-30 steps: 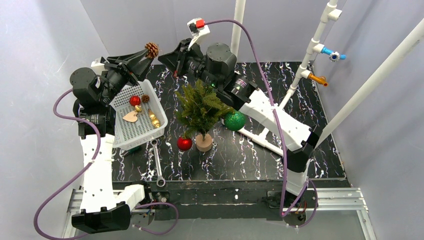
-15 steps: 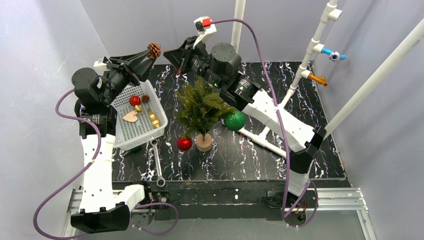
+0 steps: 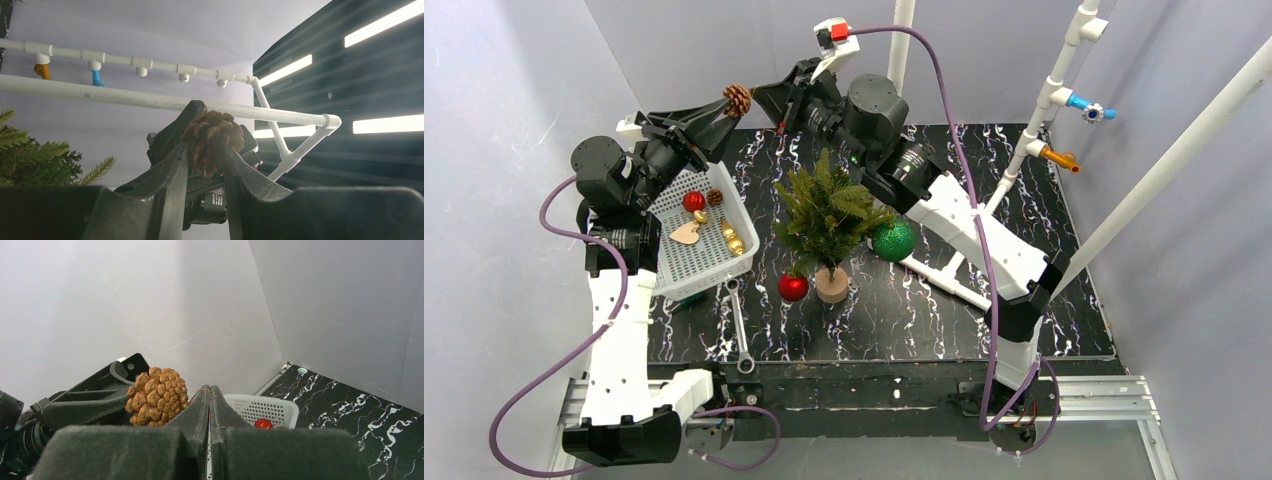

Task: Decorate the small christmas tree
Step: Hang the decoration item on the Christmas tree.

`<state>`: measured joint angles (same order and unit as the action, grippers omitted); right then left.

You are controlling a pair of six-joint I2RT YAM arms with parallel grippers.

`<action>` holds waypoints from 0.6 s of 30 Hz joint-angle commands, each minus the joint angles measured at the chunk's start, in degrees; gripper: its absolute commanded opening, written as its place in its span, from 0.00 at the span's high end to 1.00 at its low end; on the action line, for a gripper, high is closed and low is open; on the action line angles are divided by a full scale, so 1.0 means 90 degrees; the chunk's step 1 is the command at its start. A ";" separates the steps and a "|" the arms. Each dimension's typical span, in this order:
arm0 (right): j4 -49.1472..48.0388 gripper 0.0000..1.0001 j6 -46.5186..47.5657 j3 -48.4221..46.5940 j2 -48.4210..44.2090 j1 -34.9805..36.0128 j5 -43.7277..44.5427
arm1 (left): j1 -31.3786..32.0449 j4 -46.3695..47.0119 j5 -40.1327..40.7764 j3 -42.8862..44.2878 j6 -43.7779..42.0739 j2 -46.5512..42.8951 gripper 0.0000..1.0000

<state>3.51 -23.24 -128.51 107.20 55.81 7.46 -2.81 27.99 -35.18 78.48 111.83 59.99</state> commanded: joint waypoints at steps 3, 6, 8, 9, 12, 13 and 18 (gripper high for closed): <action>-0.0330 0.99 0.0136 -0.0193 -0.0076 -0.0136 0.0373 | 0.0067 0.0554 -0.0244 0.0024 0.0028 -0.0193 0.82; -0.0510 0.99 0.0141 -0.0029 -0.0188 -0.0182 0.0452 | 0.0068 0.0588 -0.0241 -0.0016 0.0045 -0.0175 0.82; -0.0624 0.99 0.0105 0.0131 -0.0286 -0.0212 0.0496 | 0.0068 0.0609 -0.0242 -0.0028 0.0054 -0.0173 0.82; -0.0688 0.99 0.0094 0.0225 -0.0341 -0.0215 0.0506 | 0.0068 0.0611 -0.0242 -0.0033 0.0055 -0.0164 0.82; -0.0827 0.99 0.0072 0.0546 -0.0491 -0.0225 0.0555 | 0.0068 0.0647 -0.0225 -0.0084 0.0087 -0.0168 0.82; -0.0840 0.99 0.0063 0.0611 -0.0525 -0.0222 0.0541 | 0.0062 0.0657 -0.0214 -0.0094 0.0093 -0.0168 0.82; -0.0914 0.97 -0.0052 0.1057 -0.0744 -0.0226 0.0409 | 0.0068 0.0690 -0.0182 -0.0105 0.0094 -0.0131 0.82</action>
<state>-0.03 -23.44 -121.25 104.71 55.07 8.67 -2.48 28.38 -34.98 77.23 111.90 60.25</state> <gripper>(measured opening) 0.021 0.271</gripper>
